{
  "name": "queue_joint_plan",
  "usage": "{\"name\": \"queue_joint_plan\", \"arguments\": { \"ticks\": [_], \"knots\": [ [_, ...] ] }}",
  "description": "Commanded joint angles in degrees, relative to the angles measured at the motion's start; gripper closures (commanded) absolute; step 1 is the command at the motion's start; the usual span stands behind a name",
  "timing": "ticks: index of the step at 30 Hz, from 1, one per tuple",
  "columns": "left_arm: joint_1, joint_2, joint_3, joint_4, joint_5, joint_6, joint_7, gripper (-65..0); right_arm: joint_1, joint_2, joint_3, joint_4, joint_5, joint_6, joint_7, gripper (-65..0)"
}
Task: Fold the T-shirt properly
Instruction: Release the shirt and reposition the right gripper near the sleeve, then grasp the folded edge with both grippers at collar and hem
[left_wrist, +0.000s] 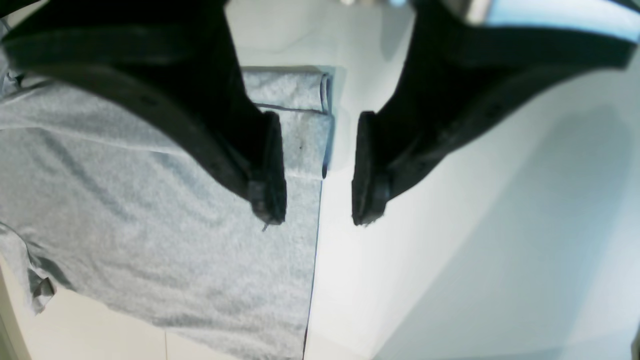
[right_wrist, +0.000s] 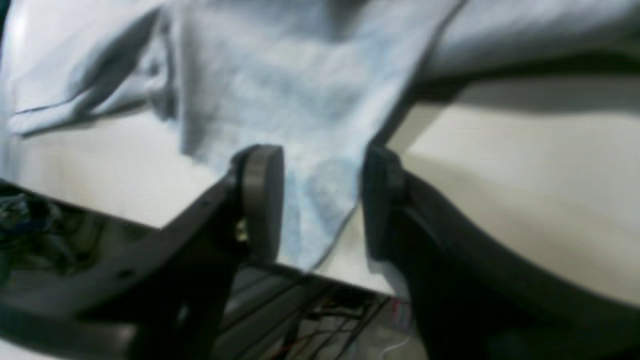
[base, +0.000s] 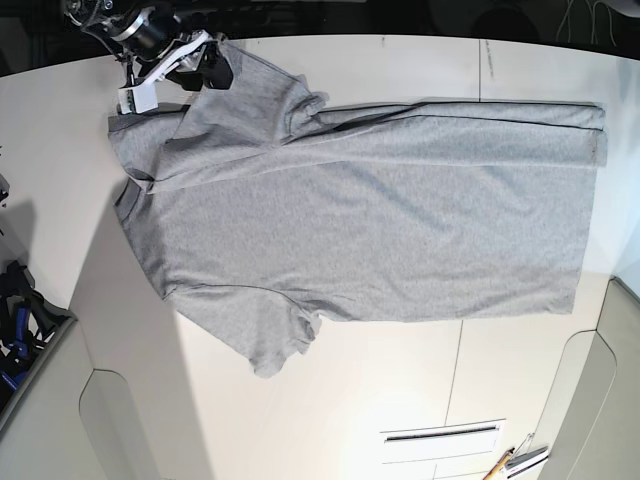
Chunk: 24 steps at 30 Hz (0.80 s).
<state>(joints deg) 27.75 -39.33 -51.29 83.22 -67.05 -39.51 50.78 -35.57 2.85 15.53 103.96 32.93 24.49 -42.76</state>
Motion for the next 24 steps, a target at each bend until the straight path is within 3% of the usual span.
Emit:
{"name": "queue_joint_plan", "arguments": {
  "ticks": [1, 4, 10, 13, 24],
  "knots": [
    [0.0, -1.5, -0.6, 0.7, -1.1, -0.5, -0.9, -25.4, -0.7, 0.2, 0.1, 0.3, -0.3, 0.0, -1.9, -26.0],
    [0.0, -1.5, -0.6, 0.7, -1.1, -0.5, -0.8, -25.4, -1.4, 0.2, 0.1, 0.3, 0.7, 0.6, -2.6, -23.6],
    [0.0, -1.5, -0.6, 0.7, -1.1, -0.5, -0.8, -25.4, -1.1, 0.1, 0.1, 0.3, 3.4, 3.7, -3.3, 0.0],
    [0.0, -1.5, -0.6, 0.7, -1.1, -0.5, -0.8, -25.4, -1.0, 0.1, 0.1, 0.3, 6.6, 7.1, -3.3, 0.0],
    [0.0, -1.5, -0.6, 0.7, -1.1, -0.5, -0.8, -25.4, 11.1, 0.1, -0.7, 0.4, 9.5, 8.3, -3.1, 0.0]
  ]
}}
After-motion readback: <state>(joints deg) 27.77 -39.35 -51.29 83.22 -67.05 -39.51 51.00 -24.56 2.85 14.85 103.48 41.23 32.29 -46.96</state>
